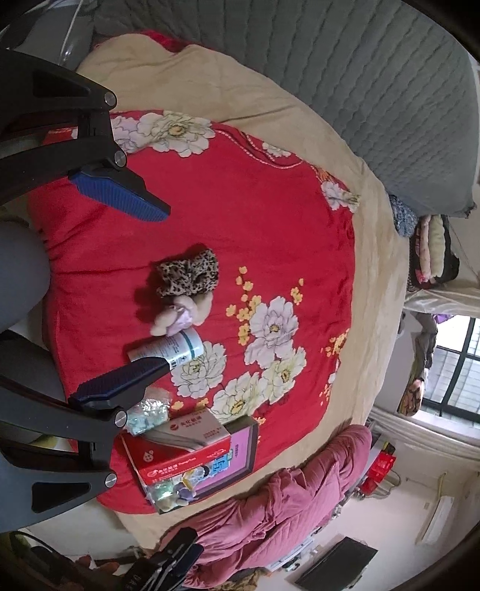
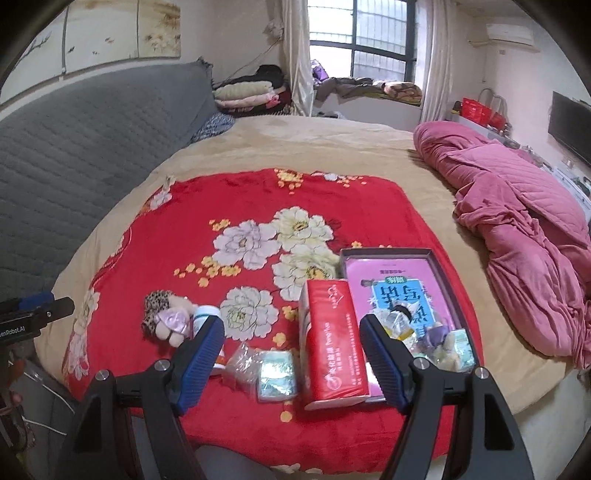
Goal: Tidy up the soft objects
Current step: 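Move the left gripper to the leopard-print scrunchie while the right approaches the clear plastic bag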
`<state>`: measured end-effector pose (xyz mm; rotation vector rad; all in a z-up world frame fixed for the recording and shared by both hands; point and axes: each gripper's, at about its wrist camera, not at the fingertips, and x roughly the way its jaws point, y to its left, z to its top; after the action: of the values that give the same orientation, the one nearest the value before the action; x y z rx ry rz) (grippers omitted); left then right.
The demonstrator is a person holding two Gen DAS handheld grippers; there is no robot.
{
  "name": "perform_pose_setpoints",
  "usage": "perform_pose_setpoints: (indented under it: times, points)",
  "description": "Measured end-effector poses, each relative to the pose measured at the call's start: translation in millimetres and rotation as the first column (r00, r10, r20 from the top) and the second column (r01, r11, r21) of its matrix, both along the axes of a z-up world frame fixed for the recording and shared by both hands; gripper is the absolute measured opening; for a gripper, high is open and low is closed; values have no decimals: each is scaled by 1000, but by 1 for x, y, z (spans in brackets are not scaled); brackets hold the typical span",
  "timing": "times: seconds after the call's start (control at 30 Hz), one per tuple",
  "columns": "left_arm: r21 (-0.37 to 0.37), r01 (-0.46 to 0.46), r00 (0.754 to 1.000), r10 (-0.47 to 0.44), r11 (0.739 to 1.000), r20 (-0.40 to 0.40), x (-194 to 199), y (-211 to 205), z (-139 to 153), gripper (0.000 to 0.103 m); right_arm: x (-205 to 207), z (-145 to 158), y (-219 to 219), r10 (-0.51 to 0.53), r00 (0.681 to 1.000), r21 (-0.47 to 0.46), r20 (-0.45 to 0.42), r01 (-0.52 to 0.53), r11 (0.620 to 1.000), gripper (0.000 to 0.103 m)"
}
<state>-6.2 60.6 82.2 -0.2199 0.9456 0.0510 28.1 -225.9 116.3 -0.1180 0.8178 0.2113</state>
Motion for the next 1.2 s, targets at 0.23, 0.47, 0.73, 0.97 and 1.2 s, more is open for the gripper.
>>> perform_pose_setpoints:
  times: [0.23,0.47,0.73,0.97,1.2]
  points:
    - [-16,6,1000,-6,1000,-14,-3,-10,-15,77,-3,-20,18,43,998,-16,-34,-44,999,75]
    - [-13,38,998,-38,999,-46,-2,-20,-31,77,-3,-37,37,81,994,-24,-67,-83,996,75]
    - [-16,41,995,-42,999,-92,0,-20,-52,77,-7,-60,60,145,983,-48,-114,-151,987,75]
    - [-27,36,991,-39,999,-125,1,-18,-69,77,-9,-81,62,158,973,-28,-168,-165,986,75]
    - [-43,47,983,-54,998,-174,1,-27,-91,77,-11,-102,61,182,962,-46,-202,-195,980,75]
